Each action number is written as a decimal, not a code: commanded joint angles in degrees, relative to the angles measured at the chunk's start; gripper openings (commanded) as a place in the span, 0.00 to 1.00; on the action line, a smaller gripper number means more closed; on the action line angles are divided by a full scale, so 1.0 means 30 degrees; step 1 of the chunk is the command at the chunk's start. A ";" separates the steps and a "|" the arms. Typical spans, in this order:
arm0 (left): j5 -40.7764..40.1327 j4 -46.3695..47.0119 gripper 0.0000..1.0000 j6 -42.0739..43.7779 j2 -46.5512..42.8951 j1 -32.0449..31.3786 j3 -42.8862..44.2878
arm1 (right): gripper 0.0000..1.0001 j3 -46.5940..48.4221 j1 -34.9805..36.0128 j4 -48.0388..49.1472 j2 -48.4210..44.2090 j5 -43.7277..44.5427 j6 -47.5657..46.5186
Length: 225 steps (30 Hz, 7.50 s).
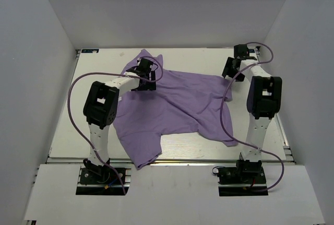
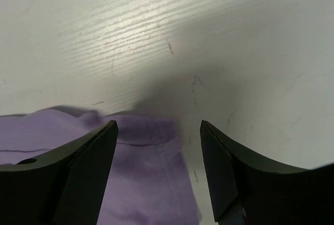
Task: Fold and stack the t-shirts
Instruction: Flatten out the tshirt
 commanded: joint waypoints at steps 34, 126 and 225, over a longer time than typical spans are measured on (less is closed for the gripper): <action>0.0485 0.3170 1.00 0.0546 -0.0635 0.0401 -0.2973 | 0.00 -0.3351 0.1081 0.6671 -1.0034 -0.1267 -0.6206; 0.4032 0.4400 1.00 -0.0597 -0.5381 0.0489 -0.8127 | 0.00 -1.6477 -0.1087 0.0969 -1.4865 0.0376 0.5456; 0.7578 0.0041 1.00 -0.3312 -1.3017 0.2774 -1.0888 | 0.90 -1.6199 -0.1585 0.3420 -1.6472 -0.4870 0.3665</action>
